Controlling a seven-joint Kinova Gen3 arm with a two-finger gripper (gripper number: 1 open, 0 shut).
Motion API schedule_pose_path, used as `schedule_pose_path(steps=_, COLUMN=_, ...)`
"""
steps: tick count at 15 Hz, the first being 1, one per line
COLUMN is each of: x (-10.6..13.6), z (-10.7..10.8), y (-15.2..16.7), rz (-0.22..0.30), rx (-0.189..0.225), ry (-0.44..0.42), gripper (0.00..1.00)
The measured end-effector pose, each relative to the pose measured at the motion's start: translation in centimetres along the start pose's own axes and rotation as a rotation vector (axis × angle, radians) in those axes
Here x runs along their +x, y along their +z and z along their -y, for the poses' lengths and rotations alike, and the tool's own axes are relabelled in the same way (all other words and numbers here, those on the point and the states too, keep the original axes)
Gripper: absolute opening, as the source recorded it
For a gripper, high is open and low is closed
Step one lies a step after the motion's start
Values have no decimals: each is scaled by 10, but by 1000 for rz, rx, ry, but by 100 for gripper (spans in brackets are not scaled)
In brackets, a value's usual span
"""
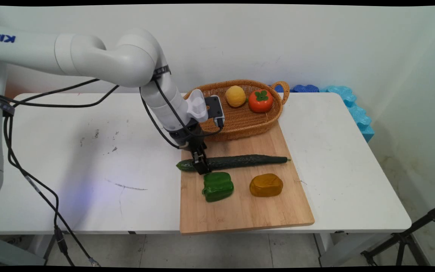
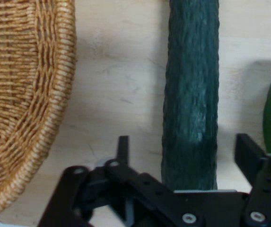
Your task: Pick up the cucumber from the cutting board, then place the picked object in the vegetable basket
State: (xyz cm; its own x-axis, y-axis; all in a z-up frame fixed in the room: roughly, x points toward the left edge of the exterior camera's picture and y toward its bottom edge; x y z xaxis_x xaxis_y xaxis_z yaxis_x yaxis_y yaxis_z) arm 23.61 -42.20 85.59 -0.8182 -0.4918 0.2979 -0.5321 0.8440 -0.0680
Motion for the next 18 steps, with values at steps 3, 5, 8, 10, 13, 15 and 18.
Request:
schedule_pose_path(steps=3, x=0, z=0, y=4, rz=2, rx=4, ry=0, gripper=0)
schedule_pose_path(steps=5, x=0, z=-1, y=6, rz=1, rx=6, ry=2, gripper=0)
schedule_pose_path(steps=8, x=0, z=-5, y=4, rz=-6, rx=6, ry=6, gripper=0)
schedule_pose_path(steps=10, x=0, z=-7, y=-1, rz=-17, rx=5, ry=4, gripper=0)
schedule_pose_path(steps=13, x=3, z=-10, y=-23, rz=-49, rx=1, ry=-12, gripper=0)
schedule_pose_path(steps=15, x=6, z=-10, y=-45, rz=-72, rx=0, ry=-29, gripper=0)
schedule_pose_path(steps=18, x=13, z=-7, y=-86, rz=-111, rx=-3, ry=-64, gripper=0)
